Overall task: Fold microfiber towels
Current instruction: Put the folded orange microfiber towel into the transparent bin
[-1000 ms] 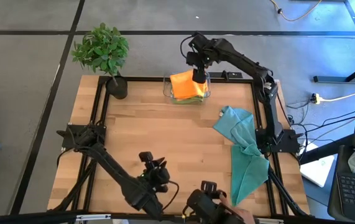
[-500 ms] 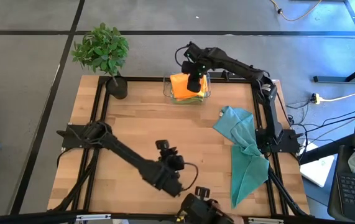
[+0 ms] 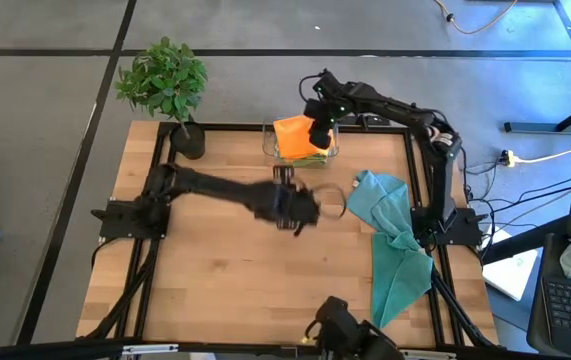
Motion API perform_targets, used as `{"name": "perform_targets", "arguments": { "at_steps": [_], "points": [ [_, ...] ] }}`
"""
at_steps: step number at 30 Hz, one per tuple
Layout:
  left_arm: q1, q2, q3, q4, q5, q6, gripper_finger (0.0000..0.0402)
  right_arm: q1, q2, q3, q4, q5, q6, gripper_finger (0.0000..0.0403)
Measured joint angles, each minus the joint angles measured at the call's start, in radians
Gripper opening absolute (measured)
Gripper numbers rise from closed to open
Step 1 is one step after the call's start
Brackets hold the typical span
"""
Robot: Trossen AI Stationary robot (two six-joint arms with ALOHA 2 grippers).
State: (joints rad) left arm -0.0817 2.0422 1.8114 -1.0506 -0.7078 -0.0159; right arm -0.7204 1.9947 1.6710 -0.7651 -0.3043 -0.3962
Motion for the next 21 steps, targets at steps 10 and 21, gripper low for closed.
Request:
{"name": "perform_targets", "arguments": {
  "at_steps": [10, 21],
  "points": [
    [0.296, -0.03, 0.0, 0.183, 0.312, 0.34, 0.0002, 0.012, -0.12, -0.252, 0.221, -0.026, 0.003, 0.0007],
    [0.517, -0.004, 0.0, 0.314, 0.52, 0.501, 0.0001, 0.031, -0.126, -0.305, 0.323, 0.19, -0.053, 0.0006]
  ]
}}
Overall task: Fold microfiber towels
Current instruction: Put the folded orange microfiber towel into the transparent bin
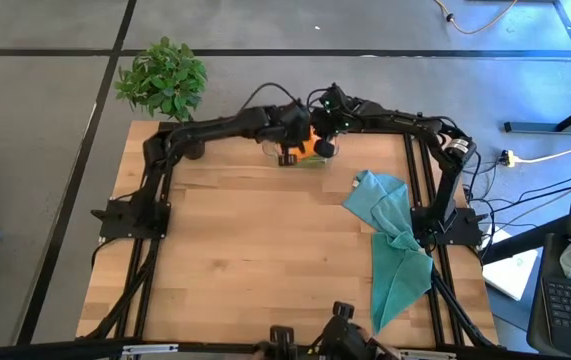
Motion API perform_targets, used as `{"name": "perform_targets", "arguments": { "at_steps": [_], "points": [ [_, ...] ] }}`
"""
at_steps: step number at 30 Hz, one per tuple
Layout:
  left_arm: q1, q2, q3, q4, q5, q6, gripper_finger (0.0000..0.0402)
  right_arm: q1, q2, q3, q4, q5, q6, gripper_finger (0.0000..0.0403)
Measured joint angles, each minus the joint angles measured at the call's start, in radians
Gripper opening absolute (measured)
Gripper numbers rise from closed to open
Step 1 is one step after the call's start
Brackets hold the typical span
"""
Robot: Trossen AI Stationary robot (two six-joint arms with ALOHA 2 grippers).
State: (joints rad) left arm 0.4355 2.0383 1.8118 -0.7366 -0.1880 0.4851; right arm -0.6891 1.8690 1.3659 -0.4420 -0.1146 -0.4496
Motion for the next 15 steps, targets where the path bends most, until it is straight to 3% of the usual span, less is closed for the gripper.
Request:
{"name": "perform_targets", "arguments": {
  "at_steps": [7, 15],
  "points": [
    [0.106, 0.003, -0.028, 0.079, 0.194, 0.042, 0.0001, -0.009, 0.022, 0.0, 0.026, 0.008, 0.001, 0.0007],
    [0.132, 0.004, -0.12, 0.142, 0.211, 0.083, 0.0001, -0.008, 0.119, 0.001, 0.043, -0.002, 0.005, 0.0007]
  ]
}}
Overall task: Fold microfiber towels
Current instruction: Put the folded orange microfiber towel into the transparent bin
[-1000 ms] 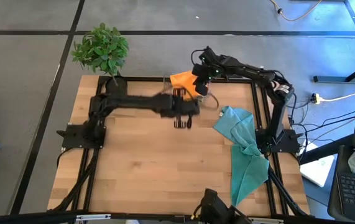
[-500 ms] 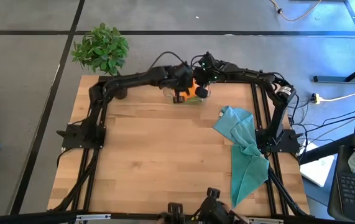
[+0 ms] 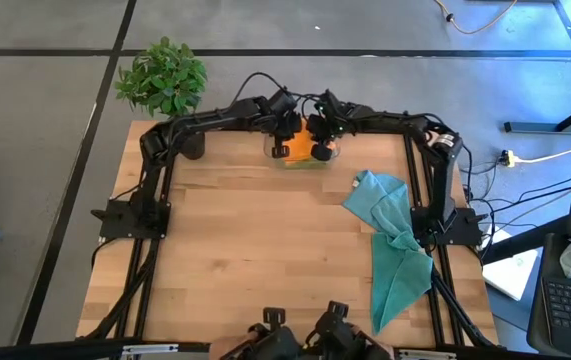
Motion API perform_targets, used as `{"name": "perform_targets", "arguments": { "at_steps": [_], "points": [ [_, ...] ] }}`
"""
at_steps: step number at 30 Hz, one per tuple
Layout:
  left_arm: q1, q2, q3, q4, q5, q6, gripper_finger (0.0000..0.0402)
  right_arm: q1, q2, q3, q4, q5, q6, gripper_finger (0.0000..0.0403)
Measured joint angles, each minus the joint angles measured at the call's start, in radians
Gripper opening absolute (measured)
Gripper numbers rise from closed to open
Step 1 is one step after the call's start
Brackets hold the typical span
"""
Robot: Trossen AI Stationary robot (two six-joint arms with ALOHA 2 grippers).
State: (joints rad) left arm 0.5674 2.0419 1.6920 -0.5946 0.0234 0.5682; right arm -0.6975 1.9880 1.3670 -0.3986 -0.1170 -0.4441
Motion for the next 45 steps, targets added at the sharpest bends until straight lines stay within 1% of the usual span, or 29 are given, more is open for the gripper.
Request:
{"name": "perform_targets", "arguments": {
  "at_steps": [4, 9, 11, 13, 15, 16, 19, 22, 24, 27, 29, 32, 37, 41, 45],
  "points": [
    [0.0, 0.0, -0.043, 0.002, -0.006, 0.018, 0.0003, 0.0, 0.002, 0.0, -0.009, -0.033, -0.005, 0.0006],
    [0.003, 0.0, -0.069, 0.026, -0.004, 0.049, 0.0001, 0.002, 0.002, 0.0, -0.016, -0.046, -0.008, 0.0007],
    [0.003, 0.0, -0.078, 0.036, 0.003, 0.073, 0.0003, 0.002, 0.001, 0.0, -0.017, -0.09, -0.015, 0.0007],
    [0.004, 0.0, -0.081, 0.038, 0.007, 0.095, 0.0003, 0.003, 0.003, 0.0, -0.034, -0.169, -0.009, 0.0007],
    [0.009, 0.0, -0.083, 0.032, 0.023, 0.107, 0.0001, 0.008, 0.006, -0.004, -0.052, -0.202, -0.009, 0.0007],
    [0.012, 0.0, -0.083, 0.03, 0.037, 0.117, 0.0001, 0.011, 0.003, -0.004, -0.056, -0.202, -0.009, 0.0007],
    [0.015, 0.0, -0.083, 0.031, 0.046, 0.143, 0.0003, 0.017, -0.023, -0.003, -0.075, -0.189, -0.01, 0.0007],
    [0.019, -0.008, -0.083, 0.033, 0.043, 0.151, 0.0001, 0.017, -0.063, -0.001, -0.084, -0.152, -0.018, 0.0005],
    [0.022, -0.01, -0.082, 0.051, 0.044, 0.154, 0.0001, 0.017, -0.092, 0.002, -0.075, -0.109, -0.044, 0.0005],
    [0.028, -0.008, -0.082, 0.046, 0.053, 0.181, 0.0003, 0.013, -0.112, 0.003, -0.012, -0.036, -0.063, 0.0008],
    [0.03, -0.008, -0.082, 0.047, 0.075, 0.194, 0.0001, 0.006, -0.112, 0.003, 0.031, -0.018, -0.063, 0.0008],
    [0.029, -0.008, -0.082, 0.048, 0.1, 0.201, 0.0002, -0.005, -0.094, 0.004, 0.067, -0.014, -0.072, 0.0006],
    [0.029, -0.003, -0.083, 0.059, 0.103, 0.204, 0.0001, -0.025, -0.032, 0.004, 0.084, -0.007, -0.115, 0.0005],
    [0.03, 0.004, -0.083, 0.057, 0.102, 0.206, 0.0004, -0.031, 0.017, 0.004, 0.049, -0.007, -0.115, 0.0006],
    [0.035, 0.018, -0.083, 0.054, 0.096, 0.228, 0.0003, -0.031, 0.036, 0.004, 0.043, -0.001, -0.119, 0.0006]
  ]
}}
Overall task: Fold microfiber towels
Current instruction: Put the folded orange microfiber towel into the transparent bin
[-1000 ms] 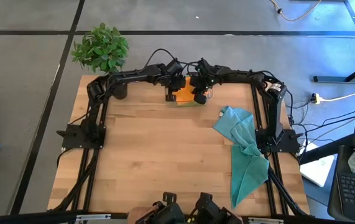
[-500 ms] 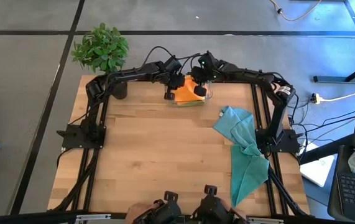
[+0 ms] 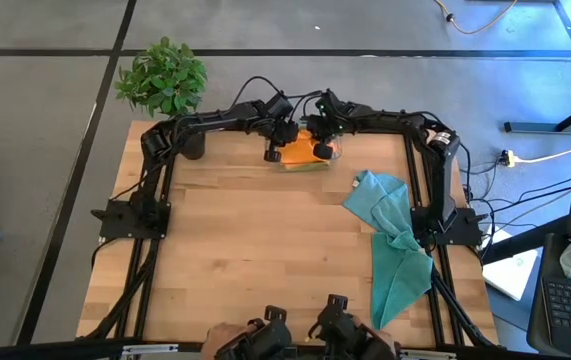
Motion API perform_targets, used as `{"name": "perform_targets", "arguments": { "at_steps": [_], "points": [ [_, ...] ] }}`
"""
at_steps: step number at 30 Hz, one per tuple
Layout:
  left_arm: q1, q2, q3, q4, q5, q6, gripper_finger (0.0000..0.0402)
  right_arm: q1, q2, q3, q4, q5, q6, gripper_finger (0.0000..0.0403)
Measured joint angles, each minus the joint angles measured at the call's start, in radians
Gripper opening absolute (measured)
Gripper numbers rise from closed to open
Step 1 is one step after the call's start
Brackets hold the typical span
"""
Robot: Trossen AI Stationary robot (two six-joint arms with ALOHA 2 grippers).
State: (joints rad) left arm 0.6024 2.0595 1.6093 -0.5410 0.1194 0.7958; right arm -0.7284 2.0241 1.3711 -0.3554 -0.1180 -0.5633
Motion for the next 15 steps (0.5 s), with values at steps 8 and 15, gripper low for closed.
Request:
{"name": "perform_targets", "arguments": {
  "at_steps": [8, 15],
  "points": [
    [0.021, 0.015, 0.0, 0.002, -0.02, -0.004, 0.0003, 0.0, 0.007, 0.0, -0.002, -0.003, 0.001, 0.0006],
    [0.025, 0.036, 0.002, -0.022, -0.036, -0.024, 0.0003, -0.001, 0.021, 0.001, 0.002, 0.003, 0.0, 0.0006]
  ]
}}
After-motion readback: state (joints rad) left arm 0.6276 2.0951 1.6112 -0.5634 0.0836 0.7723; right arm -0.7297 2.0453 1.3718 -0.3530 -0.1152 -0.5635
